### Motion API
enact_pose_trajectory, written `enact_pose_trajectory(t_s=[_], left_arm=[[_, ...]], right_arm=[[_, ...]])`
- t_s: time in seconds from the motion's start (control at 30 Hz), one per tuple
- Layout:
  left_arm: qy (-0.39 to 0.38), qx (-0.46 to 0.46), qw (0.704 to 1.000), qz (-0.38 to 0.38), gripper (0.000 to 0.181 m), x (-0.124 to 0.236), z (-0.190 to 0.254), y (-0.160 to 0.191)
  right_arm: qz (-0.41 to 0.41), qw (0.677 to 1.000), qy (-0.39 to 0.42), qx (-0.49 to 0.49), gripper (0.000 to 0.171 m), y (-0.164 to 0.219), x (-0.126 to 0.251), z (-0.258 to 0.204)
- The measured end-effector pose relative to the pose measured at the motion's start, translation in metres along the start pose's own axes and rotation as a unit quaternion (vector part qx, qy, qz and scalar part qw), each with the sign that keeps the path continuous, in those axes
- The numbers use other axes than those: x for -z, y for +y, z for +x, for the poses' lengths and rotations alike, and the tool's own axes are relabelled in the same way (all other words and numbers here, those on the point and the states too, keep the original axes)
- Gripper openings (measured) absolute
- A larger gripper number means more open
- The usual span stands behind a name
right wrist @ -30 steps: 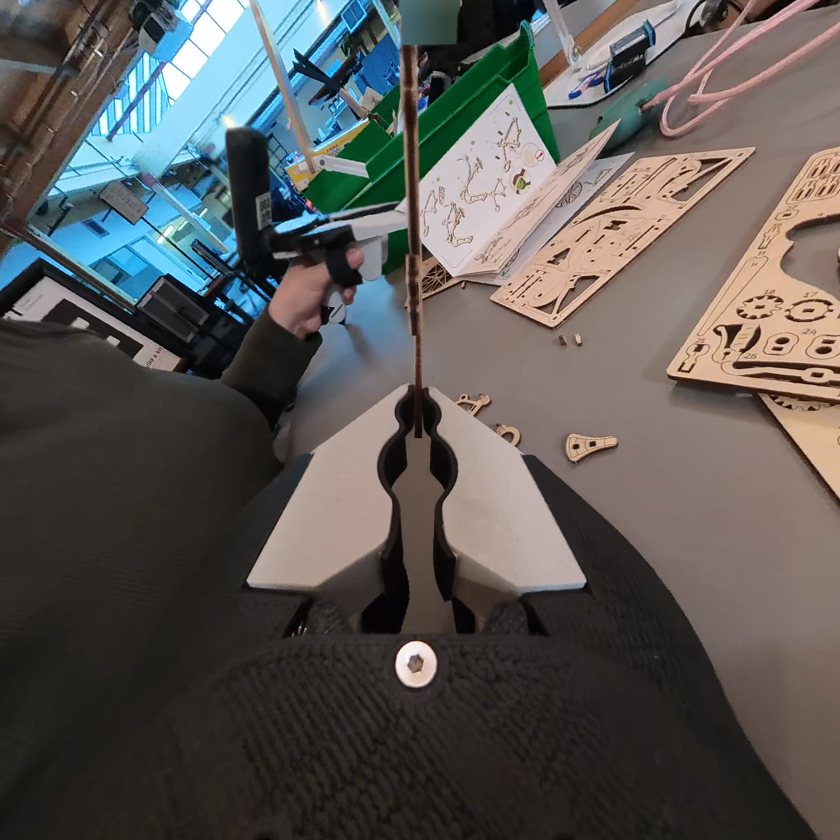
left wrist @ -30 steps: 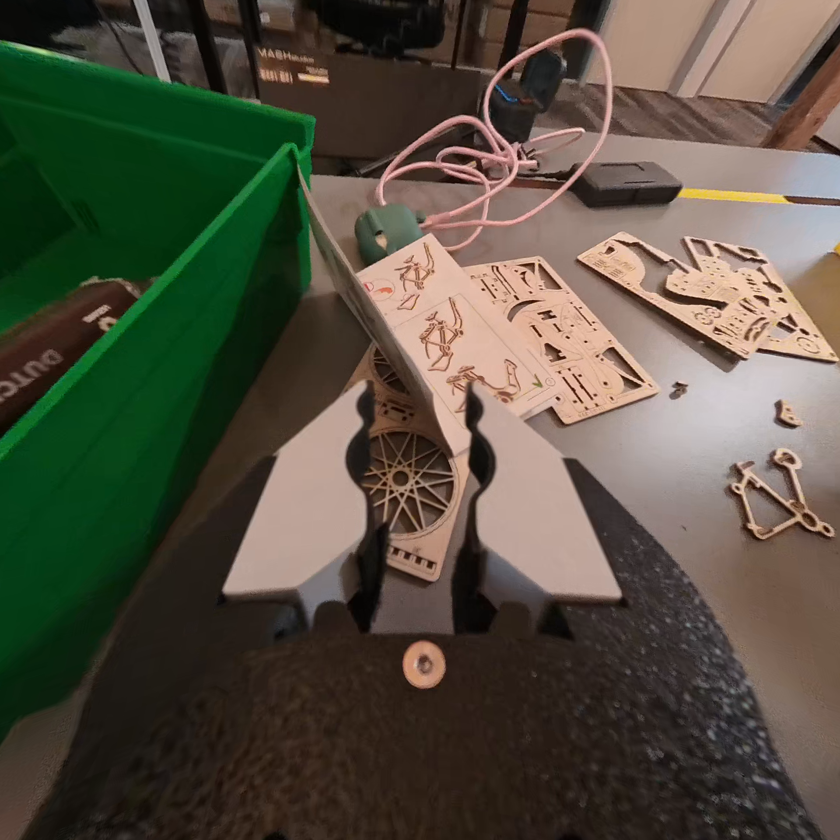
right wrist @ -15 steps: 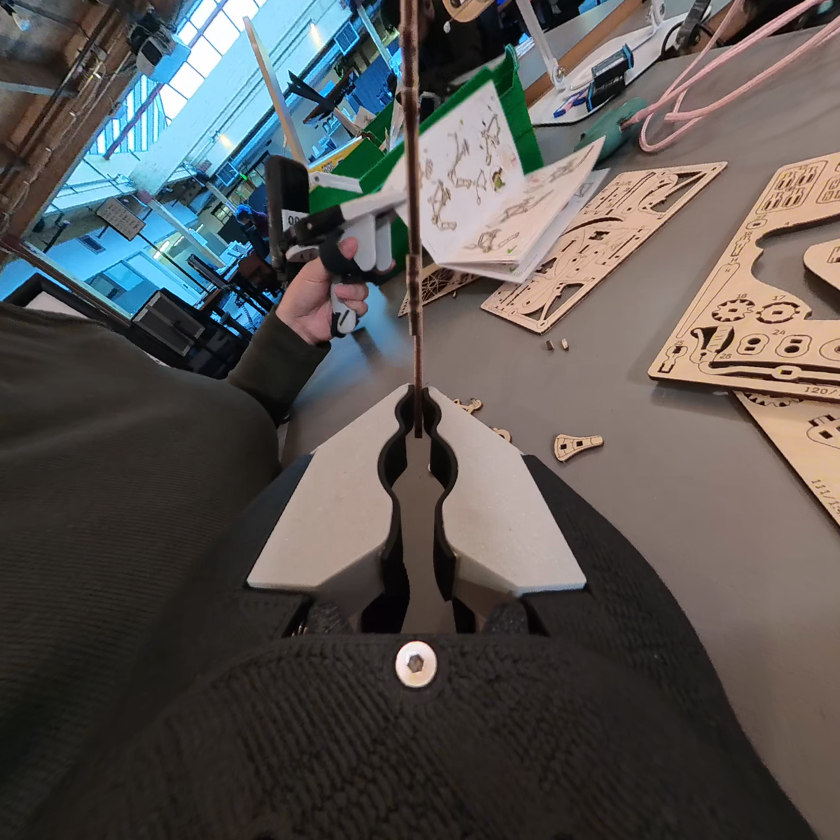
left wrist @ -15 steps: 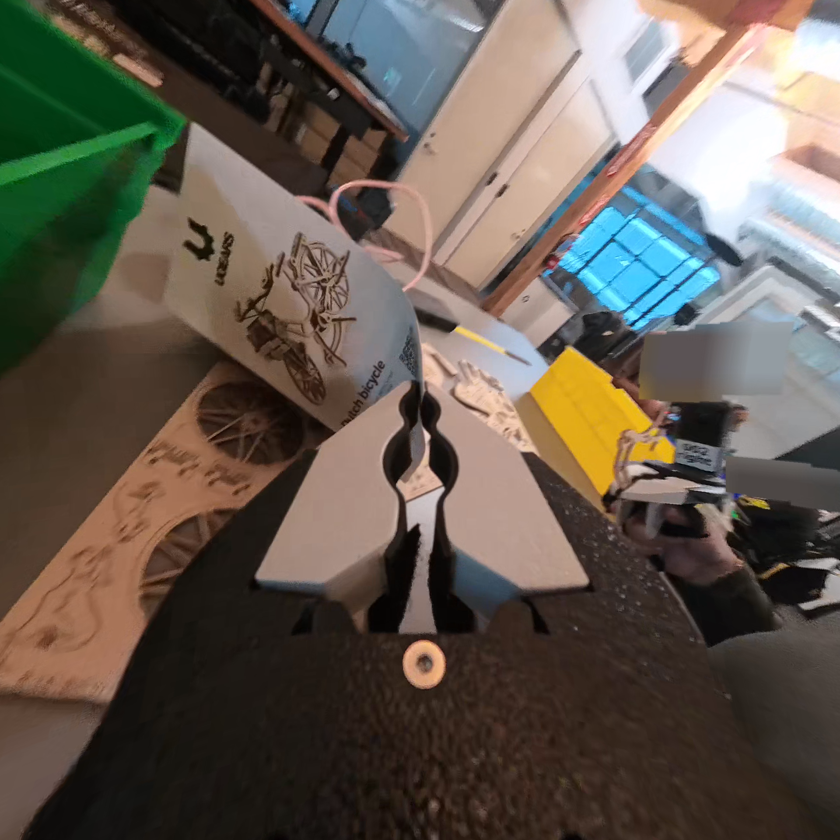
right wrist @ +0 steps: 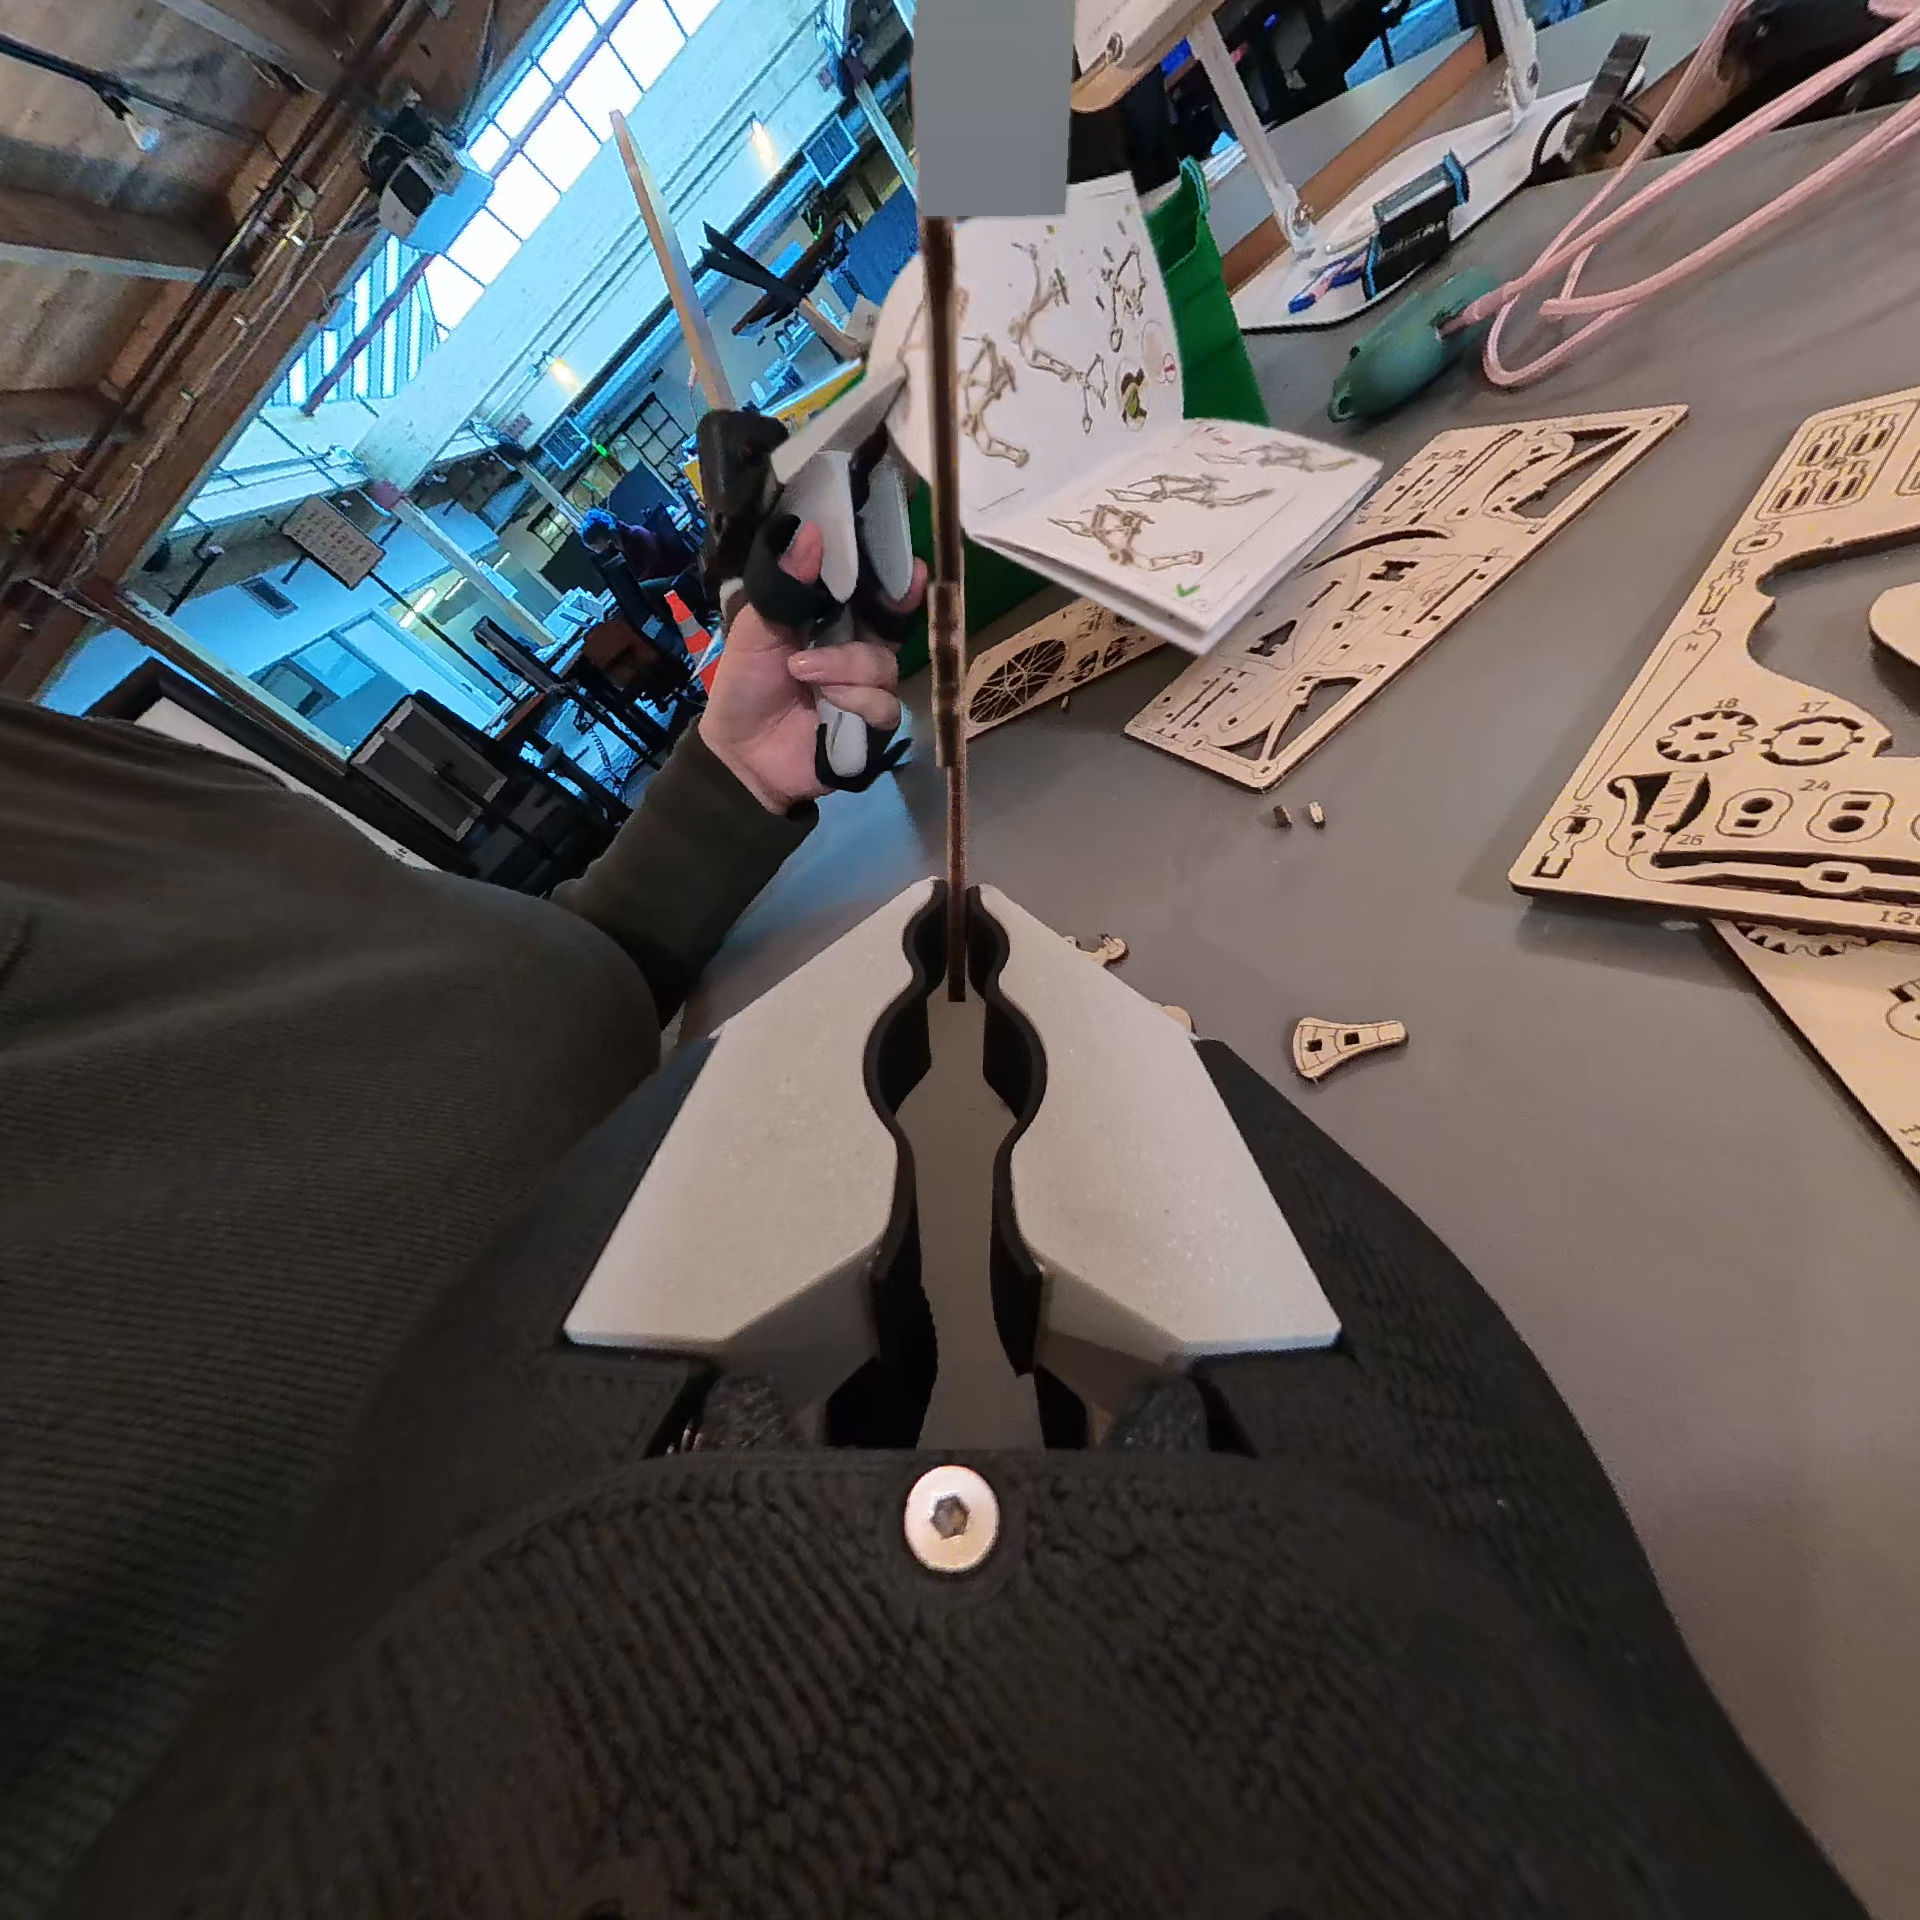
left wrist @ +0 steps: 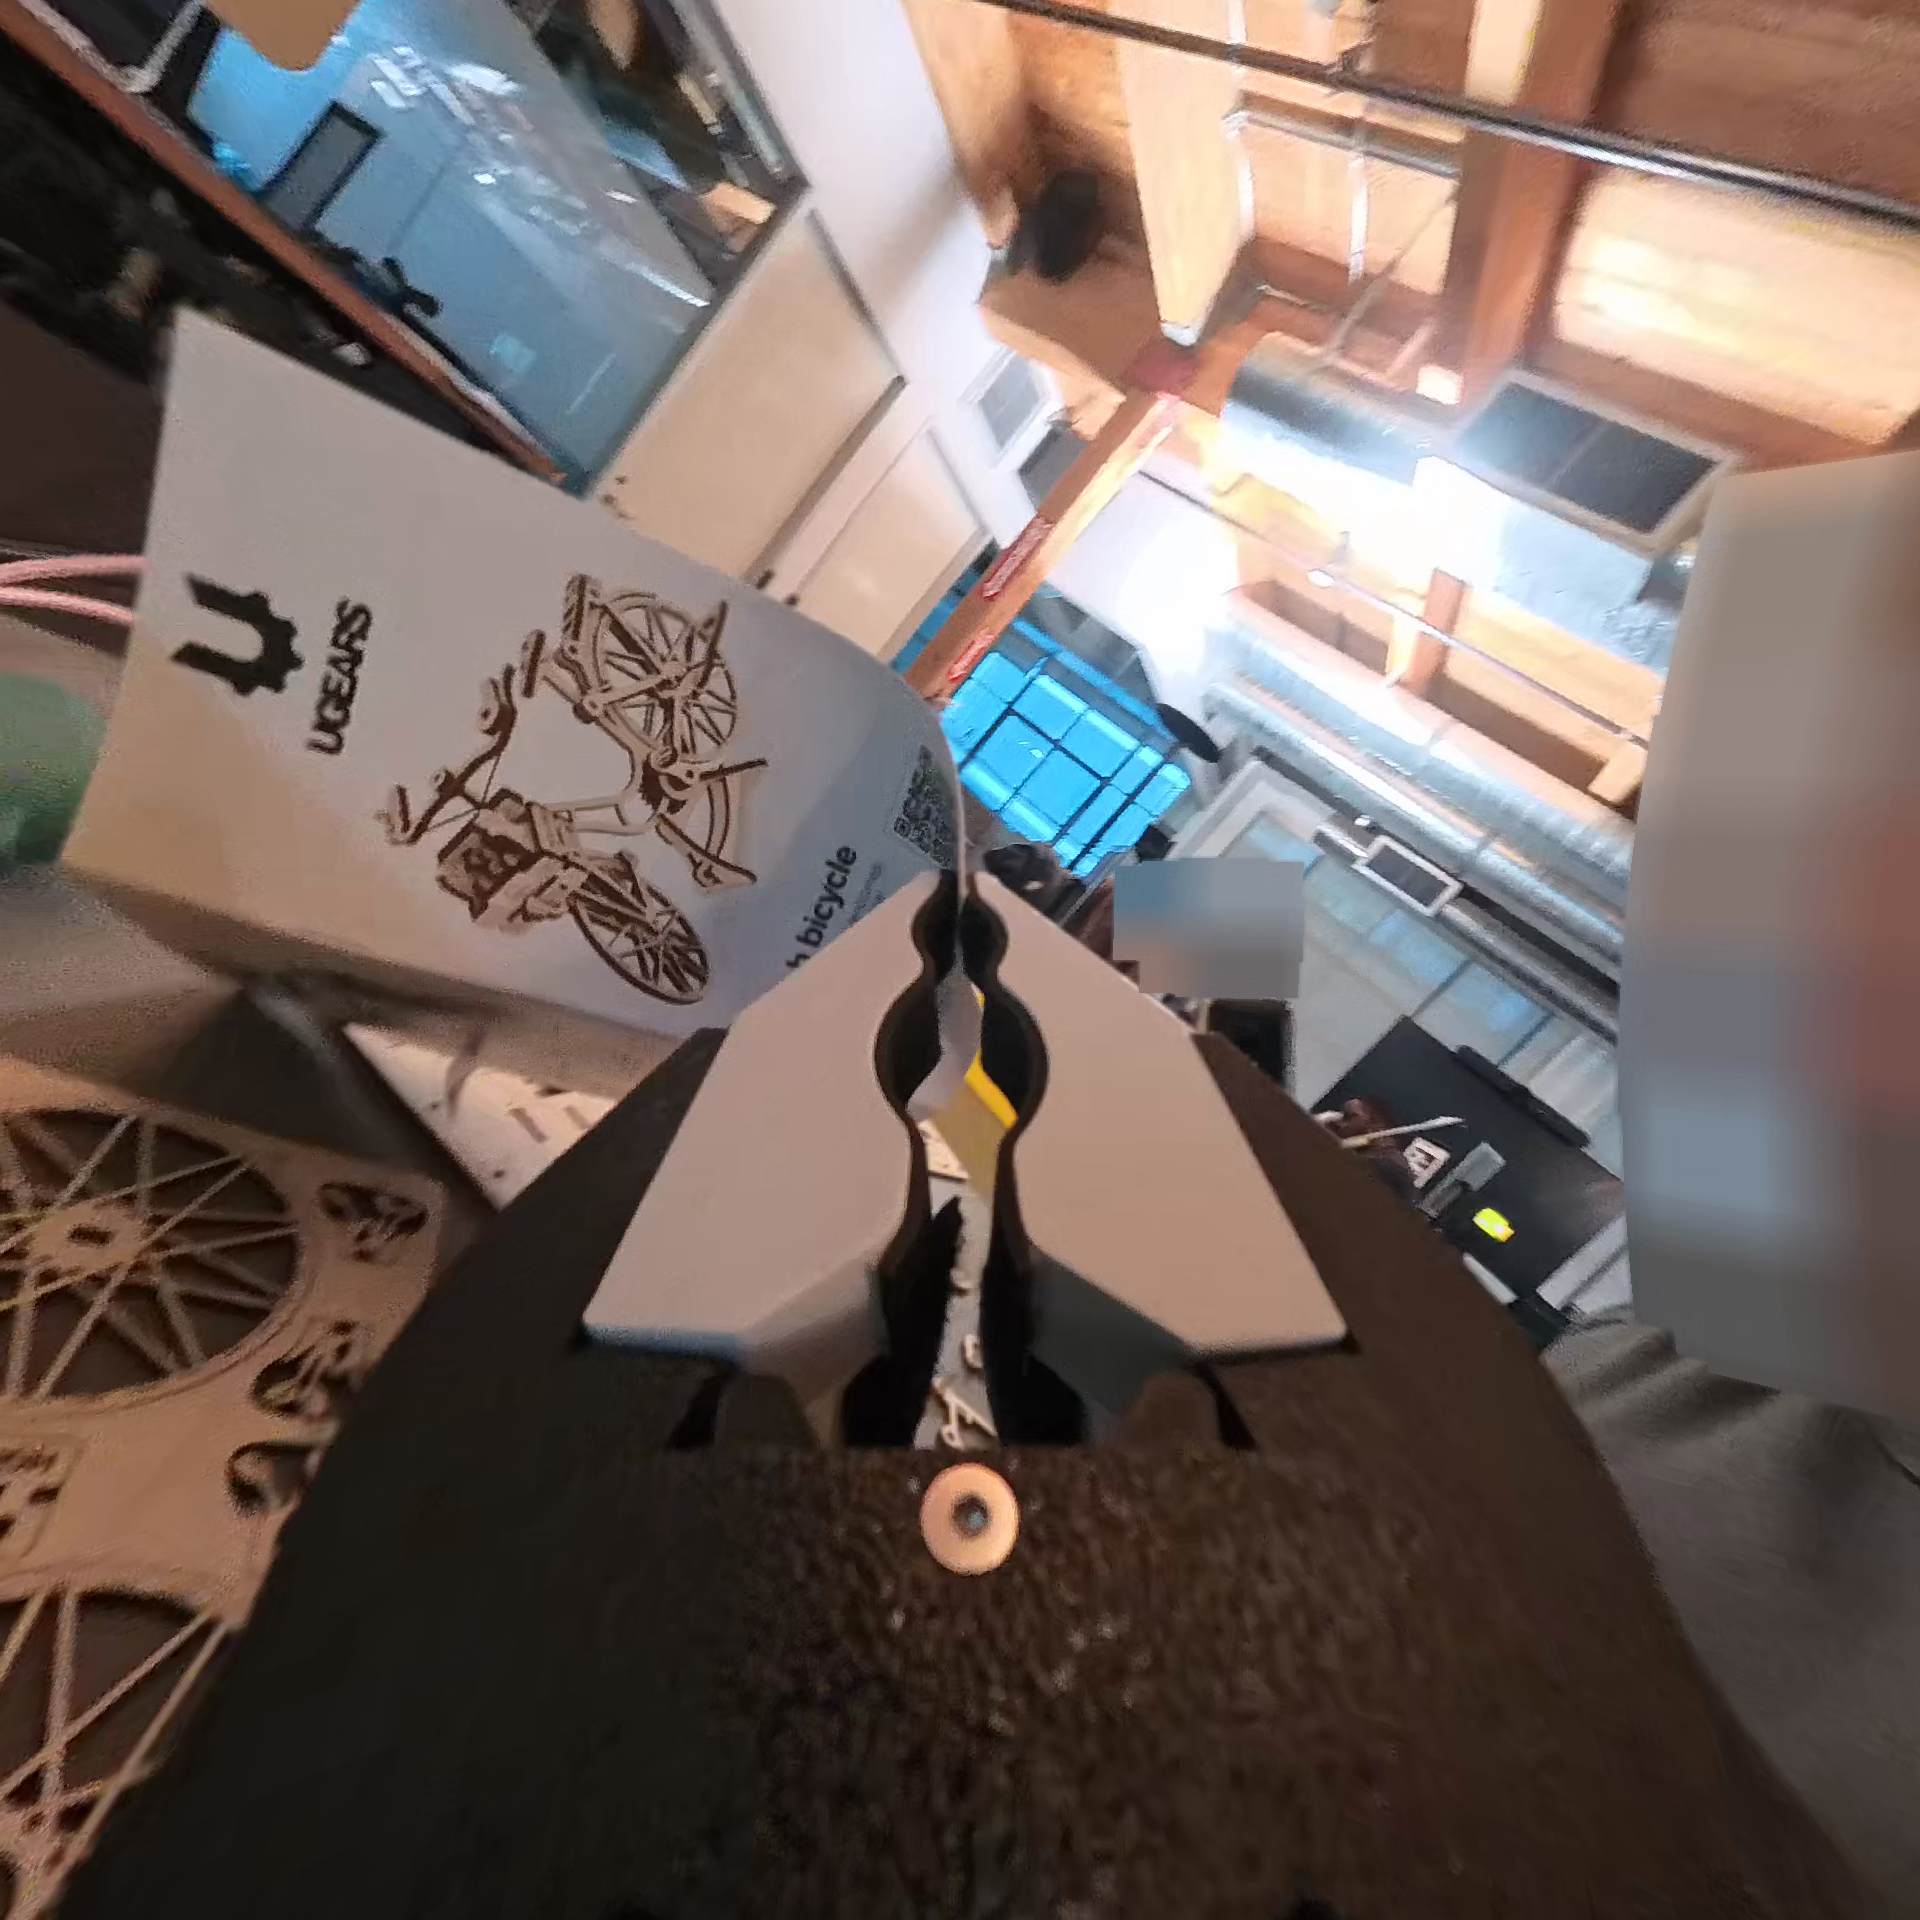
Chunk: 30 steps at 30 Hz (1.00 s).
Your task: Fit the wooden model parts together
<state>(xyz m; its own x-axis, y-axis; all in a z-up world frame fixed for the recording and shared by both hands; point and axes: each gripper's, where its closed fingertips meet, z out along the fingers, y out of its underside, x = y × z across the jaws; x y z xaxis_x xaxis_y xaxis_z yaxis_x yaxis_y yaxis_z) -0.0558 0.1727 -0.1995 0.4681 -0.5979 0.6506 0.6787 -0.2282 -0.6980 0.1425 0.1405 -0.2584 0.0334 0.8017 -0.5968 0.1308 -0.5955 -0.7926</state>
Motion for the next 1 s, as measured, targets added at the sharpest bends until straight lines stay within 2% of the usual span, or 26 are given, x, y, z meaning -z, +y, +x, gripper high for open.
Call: enact_pose_trajectory(t_s=[0.17, 0.33, 0.47, 0.63, 0.83, 1.0], left_arm=[[0.028, -0.03, 0.999, 0.003, 0.0, -0.01, 0.021, -0.006], [0.094, -0.057, 0.994, 0.006, 0.0, -0.022, 0.054, -0.009], [0.079, -0.063, 0.995, 0.005, 0.0, -0.03, 0.057, -0.012], [-0.027, 0.024, 0.999, 0.03, 0.0, -0.014, 0.002, -0.012], [-0.216, 0.129, 0.968, 0.012, 0.0, 0.035, -0.073, 0.027], [-0.268, 0.177, 0.947, 0.023, 0.0, 0.065, -0.09, 0.035]], right_arm=[[0.002, 1.0, -0.003, 0.002, 0.0, 0.0, -0.001, -0.002], [0.009, 1.0, -0.002, 0.002, 0.0, -0.003, 0.0, -0.001], [0.011, 1.0, -0.005, 0.002, 0.0, -0.003, 0.0, -0.002], [0.006, 1.0, -0.007, 0.004, 0.001, -0.001, -0.001, -0.003], [-0.007, 1.0, -0.001, -0.004, 0.001, 0.004, -0.003, 0.0], [-0.012, 1.0, -0.004, -0.006, 0.0, 0.007, -0.005, 0.0]])
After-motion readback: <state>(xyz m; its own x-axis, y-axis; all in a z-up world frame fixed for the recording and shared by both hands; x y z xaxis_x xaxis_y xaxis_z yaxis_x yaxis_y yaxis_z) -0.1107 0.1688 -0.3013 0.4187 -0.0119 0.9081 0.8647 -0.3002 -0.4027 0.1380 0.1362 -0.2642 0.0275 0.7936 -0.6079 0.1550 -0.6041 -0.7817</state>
